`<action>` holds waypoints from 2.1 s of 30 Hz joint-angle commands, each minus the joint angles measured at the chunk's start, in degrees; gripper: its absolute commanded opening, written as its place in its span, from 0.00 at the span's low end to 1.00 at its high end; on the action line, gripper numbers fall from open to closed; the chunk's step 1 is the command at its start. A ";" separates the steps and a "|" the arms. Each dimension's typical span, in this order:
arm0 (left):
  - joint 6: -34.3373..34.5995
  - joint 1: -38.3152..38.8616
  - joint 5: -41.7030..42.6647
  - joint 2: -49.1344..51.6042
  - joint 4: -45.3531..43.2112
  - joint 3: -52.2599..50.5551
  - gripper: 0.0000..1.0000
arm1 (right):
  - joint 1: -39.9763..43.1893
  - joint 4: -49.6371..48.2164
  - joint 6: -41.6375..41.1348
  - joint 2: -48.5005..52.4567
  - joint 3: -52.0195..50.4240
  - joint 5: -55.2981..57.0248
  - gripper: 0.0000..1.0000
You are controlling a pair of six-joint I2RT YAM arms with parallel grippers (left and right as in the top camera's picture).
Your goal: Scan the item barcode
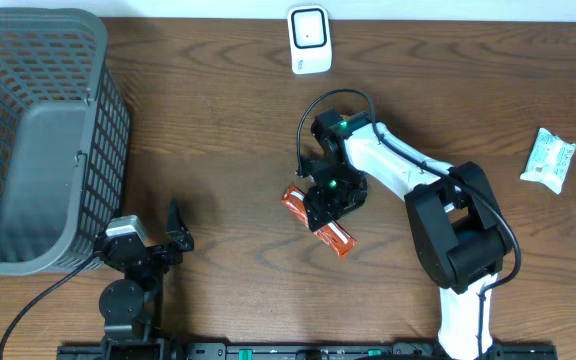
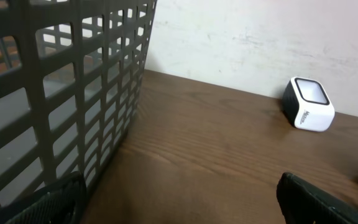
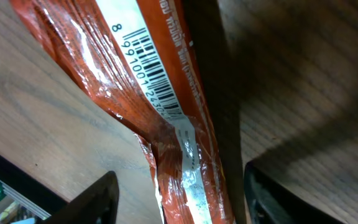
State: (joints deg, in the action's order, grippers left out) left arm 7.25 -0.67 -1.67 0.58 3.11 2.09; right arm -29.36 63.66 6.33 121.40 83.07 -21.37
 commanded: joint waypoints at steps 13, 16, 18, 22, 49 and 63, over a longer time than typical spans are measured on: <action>-0.74 0.11 -0.31 -0.35 0.87 -1.86 0.98 | -1.57 -6.67 -1.86 8.09 -11.67 1.38 0.01; -0.74 0.11 -0.28 -0.35 0.87 -1.86 0.98 | -1.42 -6.62 -3.37 5.84 -8.92 1.36 0.02; -0.74 0.11 -0.28 -0.35 0.87 -1.86 0.98 | -1.42 -6.84 -3.72 2.95 -6.95 1.33 0.02; -0.74 0.11 -0.31 -0.35 0.87 -1.86 0.98 | -1.42 -9.79 -3.67 -4.85 -4.33 1.99 0.02; -0.74 0.11 -0.31 -0.35 0.87 -1.86 0.98 | -1.86 -19.12 1.92 -12.74 -4.44 20.90 0.01; -0.74 0.11 -0.28 -0.35 0.87 -1.86 0.98 | -1.68 -16.00 -12.70 -14.84 -2.82 19.30 0.95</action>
State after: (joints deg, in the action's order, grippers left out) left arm 7.25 -0.67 -1.67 0.60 3.11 2.09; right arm -31.00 46.89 3.55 109.36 78.78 -1.28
